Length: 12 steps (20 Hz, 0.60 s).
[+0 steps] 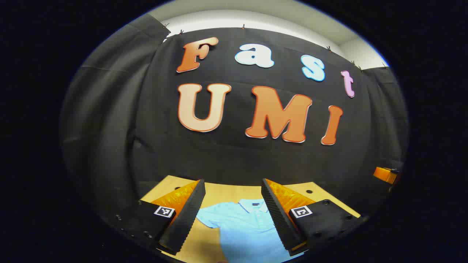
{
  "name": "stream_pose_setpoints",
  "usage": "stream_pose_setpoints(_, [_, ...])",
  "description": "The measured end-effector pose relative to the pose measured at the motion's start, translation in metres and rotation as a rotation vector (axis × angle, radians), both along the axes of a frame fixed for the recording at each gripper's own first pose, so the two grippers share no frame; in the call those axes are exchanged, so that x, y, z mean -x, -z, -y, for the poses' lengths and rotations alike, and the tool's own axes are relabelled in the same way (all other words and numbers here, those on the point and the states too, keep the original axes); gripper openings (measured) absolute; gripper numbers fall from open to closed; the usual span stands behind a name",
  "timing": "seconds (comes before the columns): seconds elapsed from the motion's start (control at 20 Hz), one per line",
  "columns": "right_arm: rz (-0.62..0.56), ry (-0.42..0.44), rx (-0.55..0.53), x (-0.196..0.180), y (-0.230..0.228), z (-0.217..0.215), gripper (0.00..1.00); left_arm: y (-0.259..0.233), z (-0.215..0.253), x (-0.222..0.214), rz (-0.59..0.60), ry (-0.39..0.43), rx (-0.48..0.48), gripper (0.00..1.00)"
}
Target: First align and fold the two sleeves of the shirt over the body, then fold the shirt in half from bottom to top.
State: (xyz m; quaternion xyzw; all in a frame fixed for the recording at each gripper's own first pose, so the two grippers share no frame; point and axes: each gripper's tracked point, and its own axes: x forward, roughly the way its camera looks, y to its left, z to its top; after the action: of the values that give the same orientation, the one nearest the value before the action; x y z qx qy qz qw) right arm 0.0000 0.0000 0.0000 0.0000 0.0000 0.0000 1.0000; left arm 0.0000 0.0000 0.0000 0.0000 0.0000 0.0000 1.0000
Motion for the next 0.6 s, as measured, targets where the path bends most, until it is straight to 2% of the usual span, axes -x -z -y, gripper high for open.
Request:
stream_pose_setpoints(0.3, [-0.012,-0.026,0.058,-0.003,-0.013,-0.021,0.98,-0.012,-0.056,0.007,0.029,-0.096,-0.031,0.99])
stream_pose_setpoints(0.6, [-0.038,-0.011,0.047,-0.012,-0.013,-0.015,0.98,-0.02,-0.067,0.01,0.043,-0.126,-0.019,0.99])
